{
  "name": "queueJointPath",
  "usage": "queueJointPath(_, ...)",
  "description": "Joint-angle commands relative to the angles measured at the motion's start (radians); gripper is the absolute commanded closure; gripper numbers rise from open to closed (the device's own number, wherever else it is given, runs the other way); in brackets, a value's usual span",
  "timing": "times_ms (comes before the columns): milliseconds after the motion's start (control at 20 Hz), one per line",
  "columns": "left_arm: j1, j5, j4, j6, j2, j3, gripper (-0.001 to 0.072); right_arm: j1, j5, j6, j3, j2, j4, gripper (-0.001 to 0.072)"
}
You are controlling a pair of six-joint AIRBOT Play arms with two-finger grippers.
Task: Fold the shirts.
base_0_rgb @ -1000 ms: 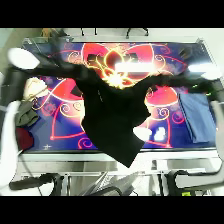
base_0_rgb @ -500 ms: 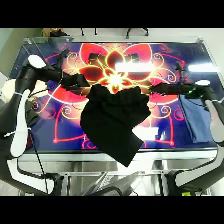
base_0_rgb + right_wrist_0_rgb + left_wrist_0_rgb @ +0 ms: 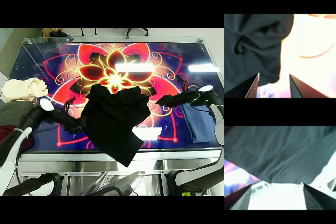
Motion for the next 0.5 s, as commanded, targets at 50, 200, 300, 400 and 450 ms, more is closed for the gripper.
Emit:
queueJointPath(50,-0.105,0.273,-0.109,0.0,0.054,-0.208,0.0016,0.016,-0.014,0.0,-0.024,-0.044,-0.013,0.0271)
queueJointPath(200,-0.172,0.378,-0.119,0.0,0.054,-0.254,0.0016,0.059,-0.022,0.0,-0.024,-0.065,-0.013,0.0271)
queueJointPath(300,-0.179,0.365,-0.119,0.0,0.04,-0.261,0.0016,0.083,-0.028,0.0,-0.024,-0.078,-0.013,0.0271)
queueJointPath(400,-0.176,0.336,-0.12,0.0,0.012,-0.261,0.0015,0.101,-0.029,-0.001,-0.024,-0.092,-0.013,0.0271)
queueJointPath(450,-0.18,0.341,-0.127,0.0,-0.006,-0.261,0.0016,0.108,-0.029,-0.001,-0.024,-0.098,-0.013,0.0271)
